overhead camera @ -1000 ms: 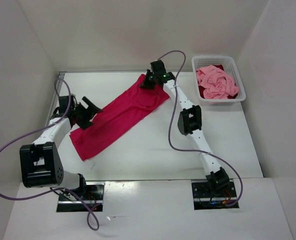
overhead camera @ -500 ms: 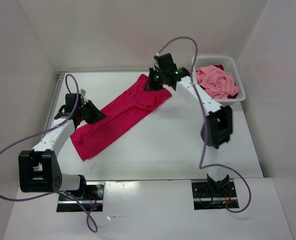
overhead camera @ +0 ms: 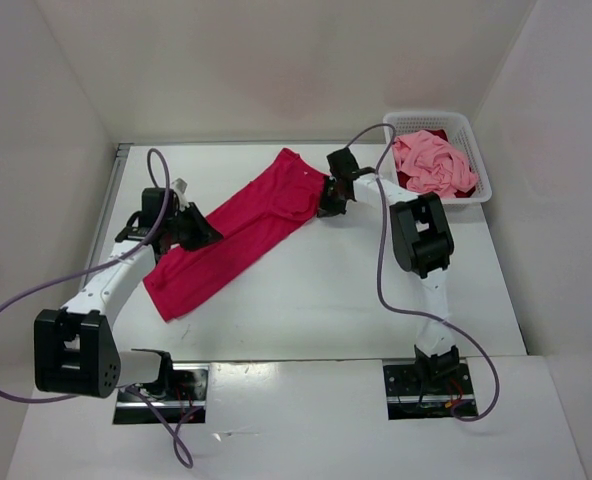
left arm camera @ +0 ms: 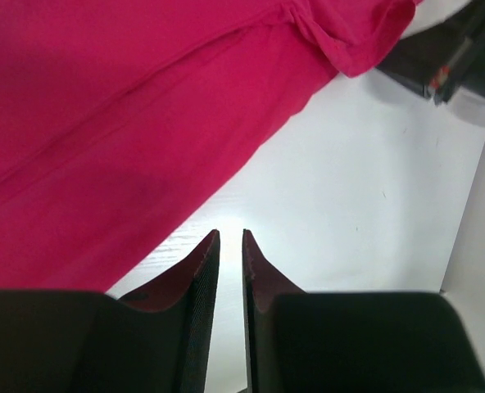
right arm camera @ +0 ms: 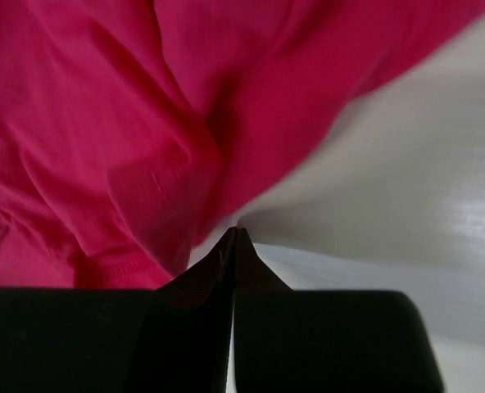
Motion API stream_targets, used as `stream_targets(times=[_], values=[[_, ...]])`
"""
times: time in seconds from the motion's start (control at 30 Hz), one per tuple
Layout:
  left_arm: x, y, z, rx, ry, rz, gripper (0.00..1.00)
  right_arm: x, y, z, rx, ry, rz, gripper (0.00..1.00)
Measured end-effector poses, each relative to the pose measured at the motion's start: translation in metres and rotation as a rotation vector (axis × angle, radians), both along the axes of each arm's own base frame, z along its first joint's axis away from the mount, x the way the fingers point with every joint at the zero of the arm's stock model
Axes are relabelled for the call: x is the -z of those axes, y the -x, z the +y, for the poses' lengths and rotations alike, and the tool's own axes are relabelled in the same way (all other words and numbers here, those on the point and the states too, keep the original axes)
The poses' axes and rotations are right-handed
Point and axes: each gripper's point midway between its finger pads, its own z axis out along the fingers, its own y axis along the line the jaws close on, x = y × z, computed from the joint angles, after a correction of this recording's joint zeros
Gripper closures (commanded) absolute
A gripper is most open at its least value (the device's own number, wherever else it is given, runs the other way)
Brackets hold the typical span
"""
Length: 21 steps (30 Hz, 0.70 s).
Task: Fold and stack the t-shirts
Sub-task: Rotate the tshirt 90 degrees
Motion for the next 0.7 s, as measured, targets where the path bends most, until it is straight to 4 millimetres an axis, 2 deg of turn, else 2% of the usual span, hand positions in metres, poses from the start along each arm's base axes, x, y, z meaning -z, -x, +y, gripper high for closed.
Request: stream_targets(times=[0.17, 0.27, 0.43, 0.53, 0.6, 0.7], values=[[-0.006, 0.007, -0.010, 0.036, 0.015, -0.005, 0.74, 0.000, -0.026, 0.004, 0.032, -0.003, -0.039, 1.00], [-0.012, 0.012, -0.016, 0.061, 0.026, -0.022, 0.71, -0.002, -0.056, 0.016, 0.044, -0.032, -0.074, 0.99], [-0.012, 0.027, -0.034, 0.129, 0.045, -0.011, 0.70, -0.013, -0.109, 0.044, 0.043, -0.110, -0.132, 0.87], [-0.009, 0.037, -0.044, 0.165, 0.051, 0.017, 0.70, -0.038, -0.123, 0.050, 0.035, -0.122, -0.166, 0.77], [-0.007, 0.042, -0.047, 0.177, 0.050, 0.036, 0.70, -0.069, -0.124, 0.048, 0.025, -0.114, -0.204, 0.69], [-0.006, 0.045, -0.047, 0.179, 0.047, 0.053, 0.70, -0.107, -0.104, 0.041, -0.001, -0.086, -0.216, 0.60]])
